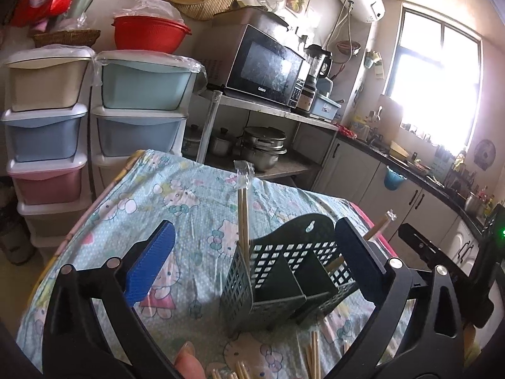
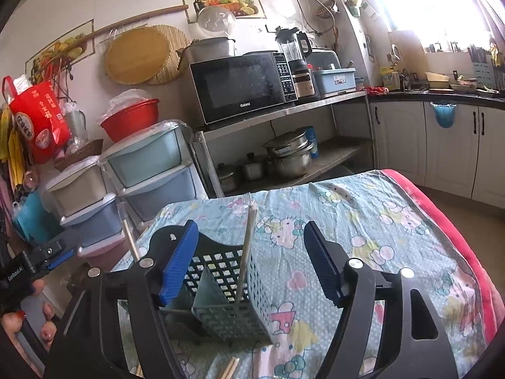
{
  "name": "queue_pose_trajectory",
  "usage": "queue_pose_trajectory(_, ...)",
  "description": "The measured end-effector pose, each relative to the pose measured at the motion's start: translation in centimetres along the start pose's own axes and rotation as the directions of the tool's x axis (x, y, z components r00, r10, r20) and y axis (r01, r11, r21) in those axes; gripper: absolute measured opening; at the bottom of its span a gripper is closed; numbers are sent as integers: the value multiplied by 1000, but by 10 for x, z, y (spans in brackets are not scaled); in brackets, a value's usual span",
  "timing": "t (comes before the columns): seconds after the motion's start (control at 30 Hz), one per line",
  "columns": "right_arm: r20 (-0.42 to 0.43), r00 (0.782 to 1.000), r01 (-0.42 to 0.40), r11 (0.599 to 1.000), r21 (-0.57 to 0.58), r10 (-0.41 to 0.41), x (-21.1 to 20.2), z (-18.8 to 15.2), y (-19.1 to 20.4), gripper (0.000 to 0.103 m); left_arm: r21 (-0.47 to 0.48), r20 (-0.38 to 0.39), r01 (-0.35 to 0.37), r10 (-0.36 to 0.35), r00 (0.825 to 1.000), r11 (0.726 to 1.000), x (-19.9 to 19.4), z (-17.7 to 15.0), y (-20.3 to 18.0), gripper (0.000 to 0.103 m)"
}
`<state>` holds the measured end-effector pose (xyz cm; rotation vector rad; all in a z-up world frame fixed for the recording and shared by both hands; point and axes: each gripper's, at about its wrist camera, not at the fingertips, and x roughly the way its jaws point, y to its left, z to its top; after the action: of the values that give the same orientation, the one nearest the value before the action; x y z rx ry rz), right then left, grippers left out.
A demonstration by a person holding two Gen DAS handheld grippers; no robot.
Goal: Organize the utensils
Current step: 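Lower the left tool's chopsticks into the basket and open while the right tool does likewise, then move the left tool back to the chopsticks while the right tool returns too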
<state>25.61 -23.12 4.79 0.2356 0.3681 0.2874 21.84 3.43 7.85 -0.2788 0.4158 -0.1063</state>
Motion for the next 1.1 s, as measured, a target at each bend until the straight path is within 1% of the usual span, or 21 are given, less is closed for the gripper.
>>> queue_pose_trajectory(0.03,-2,1000,-1,1000,-1,1,-2,0,0,71,-2,-3,1,-1,1000,1000,-1,-1,0,93)
queue_pose_trajectory(0.27,0,1000,-12,999,-36,12,-24,-1,5,74,-7,-17,-17,17,1000,1000,-11,-12,7,93)
queue_pose_trajectory(0.33,-8,1000,-20,999,-42,20,-27,-1,5,74,-15,-33,-18,17,999,1000,-13,-16,10,93)
queue_pose_trajectory(0.57,-62,997,-42,997,-68,38,-39,-16,13,74,-27,-80,-31,28,996,999,-15,-30,19,93)
queue_pose_trajectory(0.83,-111,993,-61,993,-101,50,-47,-31,19,74,-36,-116,-40,36,993,999,-20,-46,28,93)
queue_pose_trajectory(1.1,-155,986,-75,988,-133,54,-52,-48,24,74,-28,-187,-52,45,981,998,-17,-68,37,93)
